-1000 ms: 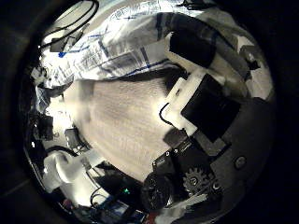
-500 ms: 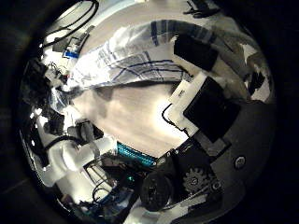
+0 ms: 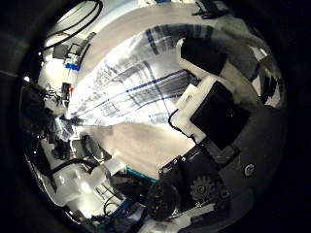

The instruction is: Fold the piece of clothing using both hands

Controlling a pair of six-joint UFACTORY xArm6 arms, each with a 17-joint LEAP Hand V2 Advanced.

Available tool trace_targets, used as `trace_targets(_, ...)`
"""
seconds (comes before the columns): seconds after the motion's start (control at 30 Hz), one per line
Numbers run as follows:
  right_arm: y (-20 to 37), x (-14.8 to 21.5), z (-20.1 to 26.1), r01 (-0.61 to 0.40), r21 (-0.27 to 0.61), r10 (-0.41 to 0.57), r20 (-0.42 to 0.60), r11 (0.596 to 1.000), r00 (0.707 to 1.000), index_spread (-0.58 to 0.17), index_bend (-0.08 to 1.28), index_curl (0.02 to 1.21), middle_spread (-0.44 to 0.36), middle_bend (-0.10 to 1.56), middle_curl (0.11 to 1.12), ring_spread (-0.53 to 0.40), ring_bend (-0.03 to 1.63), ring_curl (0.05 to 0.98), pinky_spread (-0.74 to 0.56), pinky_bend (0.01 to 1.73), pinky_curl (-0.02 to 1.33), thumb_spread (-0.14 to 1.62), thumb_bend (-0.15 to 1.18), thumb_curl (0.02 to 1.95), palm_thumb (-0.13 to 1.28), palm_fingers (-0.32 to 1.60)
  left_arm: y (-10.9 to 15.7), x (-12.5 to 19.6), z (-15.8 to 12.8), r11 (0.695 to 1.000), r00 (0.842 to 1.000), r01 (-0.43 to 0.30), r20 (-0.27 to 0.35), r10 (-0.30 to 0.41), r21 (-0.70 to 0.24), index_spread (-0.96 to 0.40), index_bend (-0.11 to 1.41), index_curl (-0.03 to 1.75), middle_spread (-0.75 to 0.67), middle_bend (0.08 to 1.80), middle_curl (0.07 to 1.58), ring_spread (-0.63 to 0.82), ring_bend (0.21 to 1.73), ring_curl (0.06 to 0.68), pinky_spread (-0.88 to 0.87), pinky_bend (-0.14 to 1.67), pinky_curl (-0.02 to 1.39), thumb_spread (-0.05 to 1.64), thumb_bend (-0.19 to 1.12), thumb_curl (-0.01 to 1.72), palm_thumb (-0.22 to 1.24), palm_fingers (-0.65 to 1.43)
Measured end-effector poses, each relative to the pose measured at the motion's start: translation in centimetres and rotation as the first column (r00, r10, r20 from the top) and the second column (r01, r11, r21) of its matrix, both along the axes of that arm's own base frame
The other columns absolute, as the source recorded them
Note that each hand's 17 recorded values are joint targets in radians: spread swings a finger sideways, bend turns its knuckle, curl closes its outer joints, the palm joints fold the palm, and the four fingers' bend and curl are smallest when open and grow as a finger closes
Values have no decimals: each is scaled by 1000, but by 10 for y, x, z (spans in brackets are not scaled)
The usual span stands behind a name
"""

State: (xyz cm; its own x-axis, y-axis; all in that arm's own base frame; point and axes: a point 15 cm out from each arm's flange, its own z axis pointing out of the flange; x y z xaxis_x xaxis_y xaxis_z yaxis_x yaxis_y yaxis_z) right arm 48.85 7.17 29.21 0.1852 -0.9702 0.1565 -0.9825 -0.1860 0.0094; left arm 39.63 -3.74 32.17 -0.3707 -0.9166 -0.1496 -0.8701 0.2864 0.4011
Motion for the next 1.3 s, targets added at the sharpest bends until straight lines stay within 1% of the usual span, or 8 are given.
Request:
trace_targets(0.27,16,49,-46,-21,-36,20,-48,999,999,-337,937,945,-205,1174,929,-241,1323,704,-292,1240,699,1214,-23,527,817,955,7,58,-51,999,999,-31,32,32,-31,-677,317,1431,-614,903,1112,-471,1213,507,-614,663,678,1117,-25,508,540,734)
trace_targets(0.47,12,69,-65,5,-56,-11,-110,998,994,-365,693,883,-221,1104,880,-258,1302,687,-390,1159,685,1205,-20,504,793,738,8,108,-75,996,994,-51,90,57,-66,-649,384,1362,-582,898,1071,-448,1081,477,-502,474,678,1119,-21,483,533,531)
trace_targets(0.63,-4,72,-75,34,-61,-42,-127,998,991,-415,489,787,-237,929,801,-269,1227,644,-433,1077,639,1212,-21,484,763,378,7,141,-89,986,982,-84,158,107,-142,-570,304,1247,-457,648,991,-318,981,458,-287,429,706,1138,-21,460,515,189)
trace_targets(0.7,-12,72,-77,48,-61,-56,-132,997,990,-432,475,751,-232,860,767,-257,1160,617,-339,972,615,1224,-28,470,727,199,8,151,-93,979,974,-101,185,134,-175,-501,231,1182,-354,496,934,-224,956,444,-180,439,706,1146,-28,448,496,73)
trace_targets(0.87,-35,73,-67,92,-48,-98,-121,995,988,-444,418,665,-213,772,704,-238,1084,551,-169,883,551,1261,-32,422,627,186,18,167,-93,964,955,-135,231,188,-227,-312,134,1017,-93,268,783,-37,918,409,55,448,669,1154,-35,413,422,-29)
trace_targets(1.0,-57,73,-47,134,-39,-137,-98,990,986,-435,373,618,-203,727,668,-229,1063,528,-97,866,528,1294,-33,380,544,220,21,163,-79,955,946,-146,246,210,-257,-160,132,871,81,206,684,101,856,376,223,418,621,1159,-28,387,379,-37)
trace_targets(1.1,-75,69,-29,162,-33,-164,-77,986,983,-431,348,593,-199,705,649,-226,1054,518,-69,850,514,1307,-33,353,486,241,25,144,-73,953,951,-142,229,206,-268,-85,144,781,158,188,627,170,813,353,302,395,585,1163,-24,373,368,-20)
trace_targets(1.3,-107,26,-31,133,-36,-138,-216,990,967,-417,325,558,-189,635,607,-212,958,484,-14,804,486,1316,-22,317,410,152,21,90,-73,943,966,-124,181,187,-308,-22,167,653,219,184,544,232,770,323,374,352,523,1166,-20,356,366,23)
